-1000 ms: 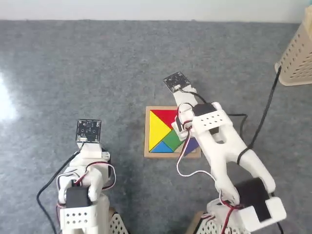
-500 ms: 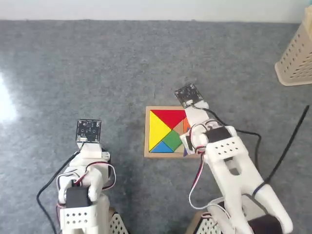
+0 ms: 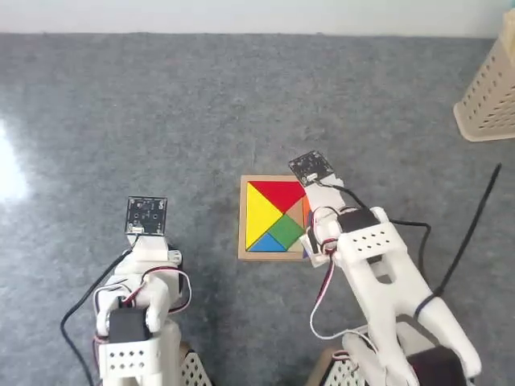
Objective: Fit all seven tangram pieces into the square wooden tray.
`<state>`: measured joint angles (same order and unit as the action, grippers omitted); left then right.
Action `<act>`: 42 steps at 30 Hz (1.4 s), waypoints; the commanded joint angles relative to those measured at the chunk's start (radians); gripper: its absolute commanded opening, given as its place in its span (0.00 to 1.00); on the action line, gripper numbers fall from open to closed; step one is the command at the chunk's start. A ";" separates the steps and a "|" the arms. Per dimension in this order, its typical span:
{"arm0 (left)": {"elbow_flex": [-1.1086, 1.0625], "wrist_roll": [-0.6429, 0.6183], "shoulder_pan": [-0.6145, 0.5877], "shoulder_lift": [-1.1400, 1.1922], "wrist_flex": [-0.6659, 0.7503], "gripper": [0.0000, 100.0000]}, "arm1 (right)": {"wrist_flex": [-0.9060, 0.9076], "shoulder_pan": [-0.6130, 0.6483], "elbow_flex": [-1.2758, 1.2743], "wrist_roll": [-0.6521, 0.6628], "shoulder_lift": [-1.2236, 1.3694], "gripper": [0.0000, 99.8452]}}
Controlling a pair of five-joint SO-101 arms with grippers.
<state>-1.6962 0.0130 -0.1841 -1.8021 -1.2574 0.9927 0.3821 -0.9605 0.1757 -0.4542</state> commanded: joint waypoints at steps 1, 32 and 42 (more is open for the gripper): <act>0.012 -0.008 0.005 -0.017 -0.005 0.01 | 0.002 -0.010 0.009 0.025 0.024 0.01; 0.012 -0.008 0.005 -0.017 -0.005 0.01 | -0.081 0.084 0.126 -0.021 0.114 0.01; 0.012 -0.008 0.005 -0.017 -0.005 0.01 | -0.053 -0.076 0.055 -0.083 -0.068 0.01</act>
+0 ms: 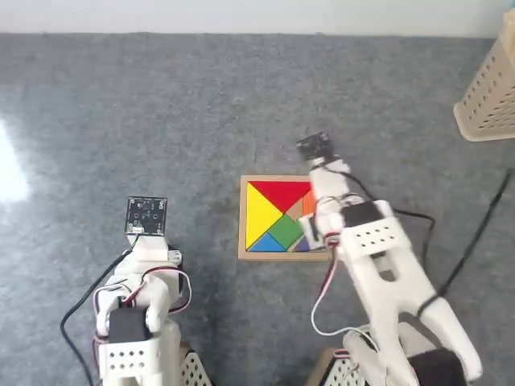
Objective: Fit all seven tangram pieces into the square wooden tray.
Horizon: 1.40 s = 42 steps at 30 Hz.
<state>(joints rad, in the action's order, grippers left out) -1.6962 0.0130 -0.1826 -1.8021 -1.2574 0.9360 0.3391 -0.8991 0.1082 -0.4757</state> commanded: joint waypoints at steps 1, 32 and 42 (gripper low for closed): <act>0.012 -0.008 0.003 -0.017 -0.005 0.01 | -0.001 -0.033 -0.014 -0.014 -0.041 0.01; 0.012 -0.008 0.003 -0.017 -0.005 0.01 | -0.018 0.051 0.002 0.026 0.028 0.01; 0.012 -0.008 0.003 -0.017 -0.005 0.01 | -0.031 -0.099 -0.245 0.035 -0.412 0.01</act>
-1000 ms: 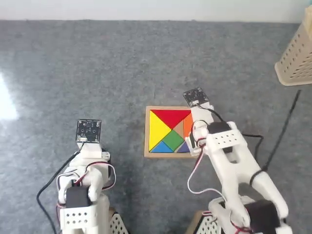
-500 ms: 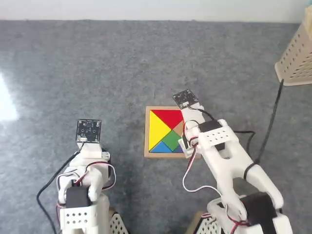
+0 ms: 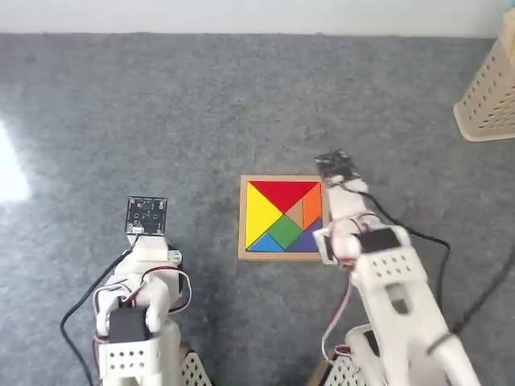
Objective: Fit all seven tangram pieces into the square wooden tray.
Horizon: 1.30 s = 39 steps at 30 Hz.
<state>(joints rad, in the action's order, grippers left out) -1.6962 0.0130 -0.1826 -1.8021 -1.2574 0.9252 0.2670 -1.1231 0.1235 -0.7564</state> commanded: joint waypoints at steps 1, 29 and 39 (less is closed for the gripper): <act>0.012 -0.008 0.003 -0.017 -0.005 0.01 | -0.036 -0.027 -0.048 0.020 -0.168 0.01; 0.012 -0.008 0.003 -0.017 -0.005 0.01 | -0.071 -0.027 -0.562 0.021 -1.066 0.01; 0.012 -0.008 0.003 -0.017 -0.005 0.01 | -0.073 -0.027 -0.562 0.021 -1.058 0.01</act>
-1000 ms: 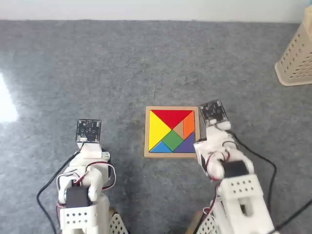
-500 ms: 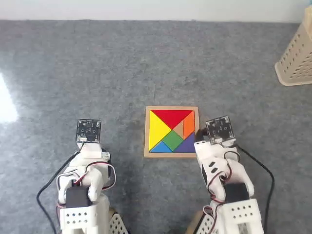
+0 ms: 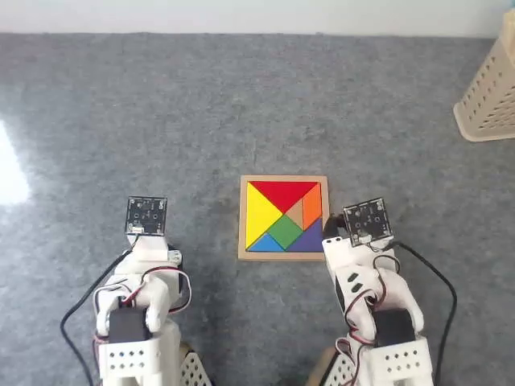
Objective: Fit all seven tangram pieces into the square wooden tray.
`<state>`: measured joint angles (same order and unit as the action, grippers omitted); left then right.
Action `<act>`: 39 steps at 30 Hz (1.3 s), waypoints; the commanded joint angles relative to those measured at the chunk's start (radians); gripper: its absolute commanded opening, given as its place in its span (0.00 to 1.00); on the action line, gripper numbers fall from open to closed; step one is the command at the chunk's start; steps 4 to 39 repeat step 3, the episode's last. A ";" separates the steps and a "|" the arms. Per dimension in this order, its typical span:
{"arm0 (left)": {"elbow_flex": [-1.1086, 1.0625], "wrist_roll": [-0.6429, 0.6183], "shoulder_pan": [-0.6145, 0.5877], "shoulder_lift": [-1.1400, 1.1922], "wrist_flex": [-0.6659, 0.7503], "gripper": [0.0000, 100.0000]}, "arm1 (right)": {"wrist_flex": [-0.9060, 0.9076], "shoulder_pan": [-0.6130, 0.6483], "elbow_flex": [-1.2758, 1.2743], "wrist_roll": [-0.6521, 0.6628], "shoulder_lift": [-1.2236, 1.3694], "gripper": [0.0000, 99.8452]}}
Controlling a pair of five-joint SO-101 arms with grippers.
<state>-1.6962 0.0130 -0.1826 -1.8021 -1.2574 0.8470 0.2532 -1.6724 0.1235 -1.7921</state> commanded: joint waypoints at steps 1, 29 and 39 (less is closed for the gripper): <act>0.012 -0.008 0.003 -0.017 -0.005 0.01 | 0.005 -0.013 -0.012 0.021 -0.022 0.01; 0.012 -0.008 0.003 -0.017 -0.005 0.01 | 0.005 -0.013 -0.012 0.021 -0.022 0.01; 0.012 -0.008 0.003 -0.017 -0.005 0.01 | 0.005 -0.013 -0.012 0.021 -0.022 0.01</act>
